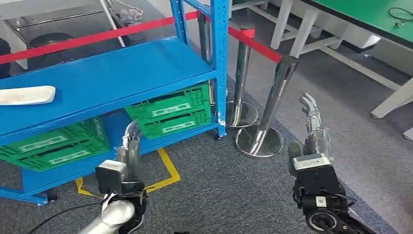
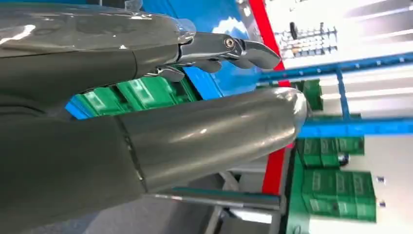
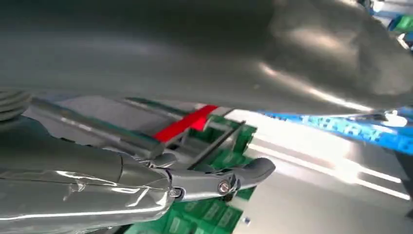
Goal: Take the parts from the cabinet and place them on the table.
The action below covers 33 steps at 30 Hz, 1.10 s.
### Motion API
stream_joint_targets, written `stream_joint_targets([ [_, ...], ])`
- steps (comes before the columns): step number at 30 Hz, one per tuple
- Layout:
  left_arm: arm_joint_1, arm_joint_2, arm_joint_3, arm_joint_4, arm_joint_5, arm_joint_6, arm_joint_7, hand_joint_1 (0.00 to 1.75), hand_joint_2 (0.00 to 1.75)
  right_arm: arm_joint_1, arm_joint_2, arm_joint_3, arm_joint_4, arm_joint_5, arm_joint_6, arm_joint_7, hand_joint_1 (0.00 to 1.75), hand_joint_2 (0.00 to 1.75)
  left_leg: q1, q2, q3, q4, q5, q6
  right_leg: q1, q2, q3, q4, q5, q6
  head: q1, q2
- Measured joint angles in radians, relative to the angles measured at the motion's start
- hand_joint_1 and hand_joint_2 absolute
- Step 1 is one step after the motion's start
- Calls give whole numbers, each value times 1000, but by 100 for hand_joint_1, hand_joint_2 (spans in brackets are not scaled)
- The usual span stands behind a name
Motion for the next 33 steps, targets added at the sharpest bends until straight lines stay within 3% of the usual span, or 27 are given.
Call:
stream_joint_targets([
  [1,0,1,2,-2,0,0,2,0,0,0,0,0,0,0,0,0,0,0,-3,29,47,-84,30,7,2,-9,4,0,-2,2,-5,0],
  [2,-1,1,3,-3,-1,1,3,0,0,0,0,1,0,-1,0,0,0,0,-17,68,66,-126,22,15,12,-16,4,2,-8,10,-8,0],
  [6,4,6,8,-11,-2,2,7,0,0,-1,6,5,0,-2,-5,-10,0,0,-17,19,64,-131,25,35,11,-50,18,-4,-17,29,3,0],
  [7,8,7,8,-14,-3,2,9,0,0,-2,6,5,1,-2,-6,-11,0,0,-7,10,75,-140,28,40,3,-25,9,9,-32,34,3,0],
  [8,6,8,8,-17,-4,2,10,0,0,-2,6,5,1,-1,-6,-13,0,0,-4,-1,78,-142,28,45,2,21,-7,53,-59,37,9,0],
  [9,5,8,8,-18,-6,2,10,0,0,-2,6,5,1,-1,-6,-14,0,0,-4,-8,79,-142,27,50,2,47,-43,131,-96,38,20,0],
  [11,8,8,8,-18,-11,3,24,0,0,3,7,8,3,-2,-4,-13,0,0,-4,-32,80,-141,26,51,1,63,-134,307,-161,43,34,0],
  [12,12,8,8,-18,-15,7,29,0,0,5,7,8,6,-3,-2,-13,0,0,-4,-46,81,-141,26,51,1,64,-157,342,-159,45,37,0],
  [13,17,9,8,-18,-18,12,32,0,0,5,7,8,6,-5,0,-12,0,0,-4,-59,83,-140,25,51,0,64,-154,323,-131,45,42,0],
  [15,23,10,8,-22,-22,14,39,0,0,5,7,8,7,-5,2,-13,0,0,-2,-85,87,-135,20,45,-5,75,-94,173,-31,43,50,0],
  [16,24,10,8,-27,-23,17,39,0,0,5,8,8,7,-5,3,-14,0,0,-1,-97,88,-129,16,40,-10,106,-52,74,20,44,54,0],
  [17,23,10,8,-27,-24,18,39,0,0,5,8,8,8,-5,3,-15,0,0,-4,-106,84,-126,14,35,-16,150,-37,44,1,41,55,0],
  [18,23,11,8,-31,-24,18,41,0,0,4,9,9,8,-4,3,-15,0,0,-6,-120,74,-115,15,31,-15,149,-20,19,0,39,55,0],
  [21,32,14,8,-37,-27,21,41,0,0,2,12,10,9,-4,9,-15,0,0,1,-148,62,-123,29,11,-8,124,-24,25,6,26,43,0],
  [22,35,15,8,-40,-27,21,41,0,0,-2,13,9,9,-5,10,-15,0,0,2,-133,59,-114,20,7,-16,109,-19,18,11,17,45,0],
  [23,33,15,8,-45,-31,21,40,0,0,-3,15,9,9,-4,11,-15,0,0,-6,-74,45,-79,-2,1,-13,100,-17,16,11,14,39,0],
  [24,29,15,8,-46,-30,21,41,0,0,-3,17,10,8,-4,12,-15,0,0,-5,-42,10,-11,-40,-2,-10,87,-18,15,11,8,20,0],
  [26,31,15,8,-47,-30,21,42,0,0,0,18,10,9,-4,13,-14,0,0,-2,-22,-78,162,-112,-8,-7,60,-20,15,10,5,12,0],
  [27,35,15,8,-49,-30,21,42,0,0,0,19,10,9,-4,13,-14,0,0,-1,-20,-106,215,-125,-8,-6,46,-21,15,9,3,10,0],
  [28,37,17,8,-49,-31,21,45,0,0,0,19,10,9,-4,13,-13,0,0,-2,-20,-107,215,-113,-7,-5,34,-20,15,9,3,4,0],
  [29,37,18,8,-50,-31,21,45,0,0,-1,19,10,9,-4,13,-12,0,0,-2,-19,-83,166,-81,-5,-4,22,-20,15,8,3,0,0],
  [30,37,18,8,-52,-31,21,45,0,0,-1,19,10,9,-4,13,-12,0,0,-2,-14,-37,84,-39,1,-3,12,-17,15,7,3,-5,0],
  [31,37,18,8,-54,-32,21,45,0,0,-1,19,10,9,-3,13,-12,0,0,-5,5,21,-20,2,10,-1,2,-14,15,5,4,-10,0],
  [32,36,18,8,-58,-33,21,45,0,0,-1,19,10,8,-3,13,-12,0,0,-13,53,70,-105,16,22,1,-7,-11,14,4,6,-14,0],
  [33,34,18,8,-60,-34,21,45,0,0,-1,19,10,8,-3,13,-12,0,0,-19,60,73,-122,13,24,12,-13,-13,17,-1,12,-14,0],
])
